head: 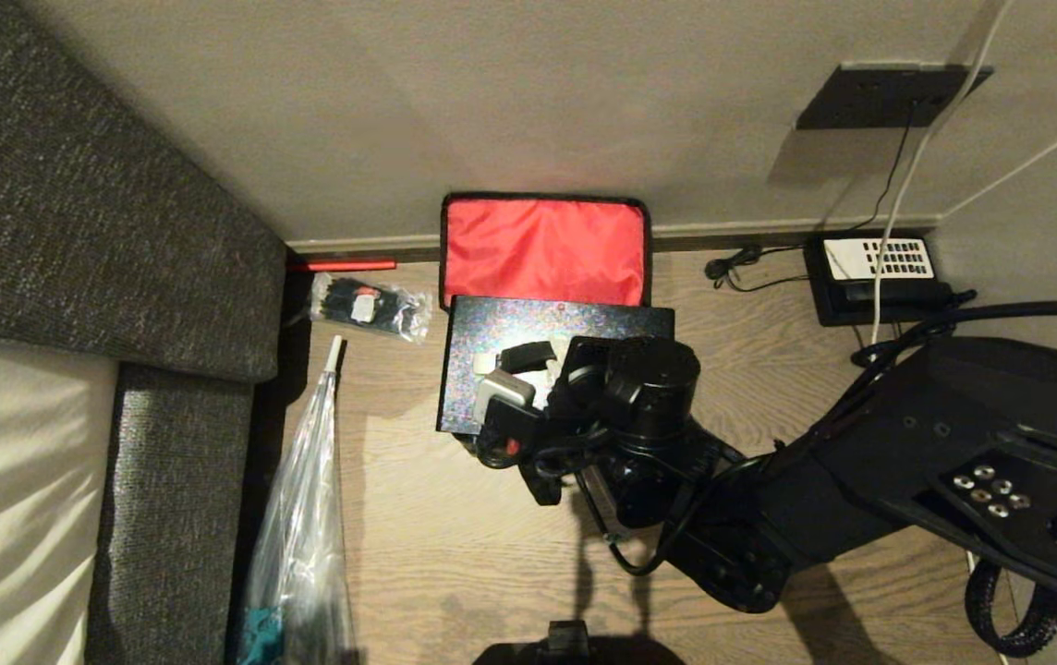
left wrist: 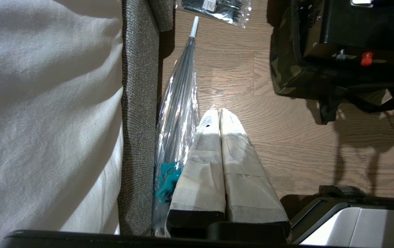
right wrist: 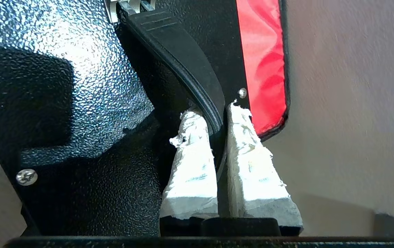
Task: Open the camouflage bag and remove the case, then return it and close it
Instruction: Place the black box back
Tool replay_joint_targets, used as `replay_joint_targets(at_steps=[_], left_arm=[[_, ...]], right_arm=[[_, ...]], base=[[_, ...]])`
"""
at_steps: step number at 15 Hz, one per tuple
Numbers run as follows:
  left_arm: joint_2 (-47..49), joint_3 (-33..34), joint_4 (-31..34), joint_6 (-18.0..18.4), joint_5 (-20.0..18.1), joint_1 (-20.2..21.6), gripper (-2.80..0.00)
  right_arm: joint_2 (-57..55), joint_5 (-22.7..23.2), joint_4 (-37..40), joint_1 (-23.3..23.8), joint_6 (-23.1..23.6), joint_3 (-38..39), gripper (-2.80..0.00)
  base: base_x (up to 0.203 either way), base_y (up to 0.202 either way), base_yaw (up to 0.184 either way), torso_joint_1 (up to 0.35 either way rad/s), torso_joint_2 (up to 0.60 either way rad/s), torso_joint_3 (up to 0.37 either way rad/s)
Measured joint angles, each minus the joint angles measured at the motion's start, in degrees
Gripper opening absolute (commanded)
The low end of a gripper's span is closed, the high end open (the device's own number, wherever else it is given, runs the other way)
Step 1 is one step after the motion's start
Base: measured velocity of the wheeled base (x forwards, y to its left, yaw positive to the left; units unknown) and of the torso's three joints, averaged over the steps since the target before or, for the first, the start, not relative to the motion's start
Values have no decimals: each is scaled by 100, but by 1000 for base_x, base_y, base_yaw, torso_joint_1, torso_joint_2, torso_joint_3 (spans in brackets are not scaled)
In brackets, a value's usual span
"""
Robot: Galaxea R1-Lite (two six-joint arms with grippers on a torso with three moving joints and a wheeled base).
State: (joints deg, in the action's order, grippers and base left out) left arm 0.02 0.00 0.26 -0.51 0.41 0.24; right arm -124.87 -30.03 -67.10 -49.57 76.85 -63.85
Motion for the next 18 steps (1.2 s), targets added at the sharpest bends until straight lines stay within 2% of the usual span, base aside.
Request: replay_joint_targets(at_steps=[9, 18], left_arm=[[0, 0, -1, 0, 0, 0, -280], [0, 0, -1, 2, 0, 0, -280]], right_arm=[[-212, 14, 51, 45, -449, -57, -280], [-770, 104, 13, 122, -609, -483, -280]], base=[[0, 0, 0, 0, 0, 0], [0, 0, 0, 0, 0, 0]])
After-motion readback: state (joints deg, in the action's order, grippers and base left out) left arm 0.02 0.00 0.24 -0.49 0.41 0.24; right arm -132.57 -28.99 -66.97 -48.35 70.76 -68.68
